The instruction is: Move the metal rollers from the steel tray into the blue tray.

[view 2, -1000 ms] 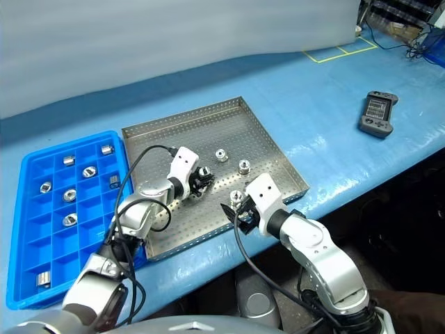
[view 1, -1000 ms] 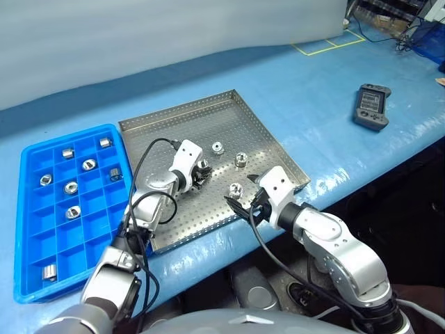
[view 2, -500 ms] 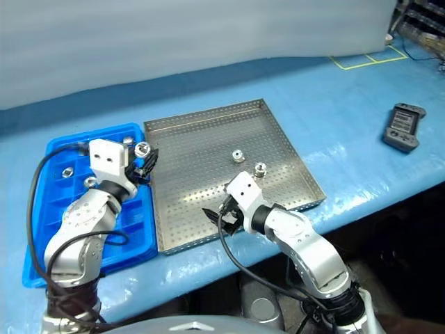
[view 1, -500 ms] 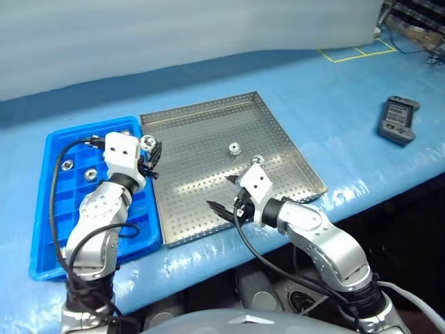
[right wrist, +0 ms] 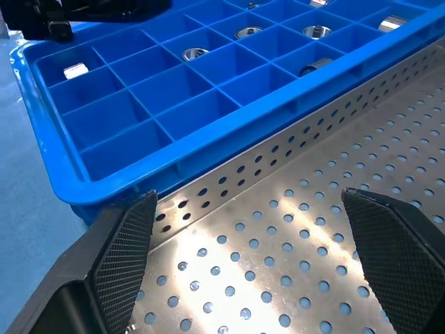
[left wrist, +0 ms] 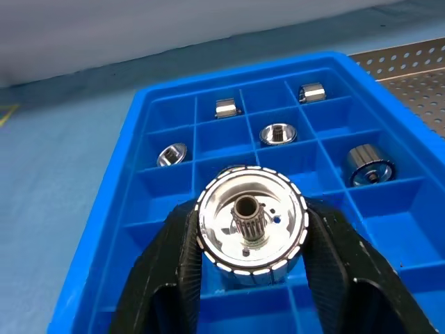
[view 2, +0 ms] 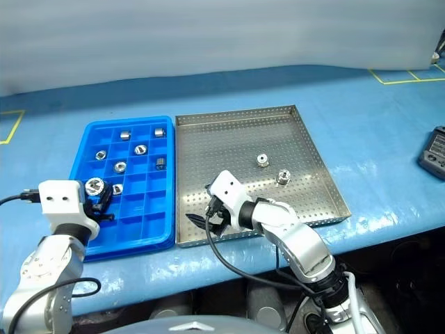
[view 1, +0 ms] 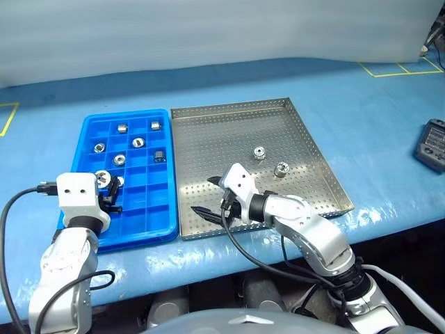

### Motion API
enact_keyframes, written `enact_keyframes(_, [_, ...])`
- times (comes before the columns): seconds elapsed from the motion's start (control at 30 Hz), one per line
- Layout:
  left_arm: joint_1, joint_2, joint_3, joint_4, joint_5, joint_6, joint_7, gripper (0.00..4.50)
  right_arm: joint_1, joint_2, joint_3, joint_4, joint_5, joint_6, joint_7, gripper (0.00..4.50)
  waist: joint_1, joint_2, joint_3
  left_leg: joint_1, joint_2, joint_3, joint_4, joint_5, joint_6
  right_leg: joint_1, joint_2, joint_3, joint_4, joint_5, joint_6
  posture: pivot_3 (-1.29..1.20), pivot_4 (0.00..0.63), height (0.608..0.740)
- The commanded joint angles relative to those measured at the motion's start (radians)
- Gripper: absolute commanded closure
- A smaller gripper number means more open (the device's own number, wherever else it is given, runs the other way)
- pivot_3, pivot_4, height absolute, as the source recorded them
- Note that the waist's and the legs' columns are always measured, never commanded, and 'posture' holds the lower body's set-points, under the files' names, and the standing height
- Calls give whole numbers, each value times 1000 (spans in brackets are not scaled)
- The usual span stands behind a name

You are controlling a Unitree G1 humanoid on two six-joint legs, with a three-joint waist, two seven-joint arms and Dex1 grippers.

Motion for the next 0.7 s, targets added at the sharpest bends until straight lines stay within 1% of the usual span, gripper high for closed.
enact_keyframes(0.03, [7, 1, -4, -8, 9, -4, 6, 2749, -16, 7, -3, -14, 1, -23, 9, 0, 3, 0, 0, 0, 0, 0, 0, 0, 0, 0, 0, 0, 0, 0, 0, 84, 150, 740])
enact_keyframes(0.33, [8, -21, -4, 59, 10, 83, 44, 2749, 7, 6, -13, -28, -2, -18, -6, 0, -1, 0, 0, 0, 0, 0, 0, 0, 0, 0, 0, 0, 0, 0, -1, 44, 150, 740])
enact_keyframes(0.37, [3, -21, -3, 62, 8, 89, 45, 2008, 10, 4, -15, -31, -2, -17, -9, 0, -1, 0, 0, 0, 0, 0, 0, 0, 0, 0, 0, 0, 0, 0, -1, 41, 150, 740])
enact_keyframes(0.4, [-1, -20, -3, 63, 6, 93, 45, 1727, 12, 3, -16, -33, -1, -16, -11, 0, -2, 0, 0, 0, 0, 0, 0, 0, 0, 0, 0, 0, 0, 0, -1, 36, 150, 740])
enact_keyframes(0.5, [-20, -15, -9, 67, -3, 93, 35, 664, 18, 0, -20, -39, -1, -14, -17, 0, -2, 0, 0, 0, 0, 0, 0, 0, 0, 0, 0, 0, 0, 0, -1, 26, 150, 740])
enact_keyframes(0.57, [-33, -13, -14, 69, -8, 84, 26, 37, 21, -1, -23, -42, -1, -13, -22, 0, -4, 0, 0, 1, 0, 0, 0, 0, 0, 1, 0, 0, 0, 0, -1, 18, 150, 740])
enact_keyframes(0.7, [-54, -8, -35, 63, -25, 30, -10, 13, 27, -6, -29, -49, 0, -11, -29, 0, -11, 0, 0, 0, 0, 0, 0, 0, 0, 0, 0, 0, 0, 0, -1, 3, 150, 740])
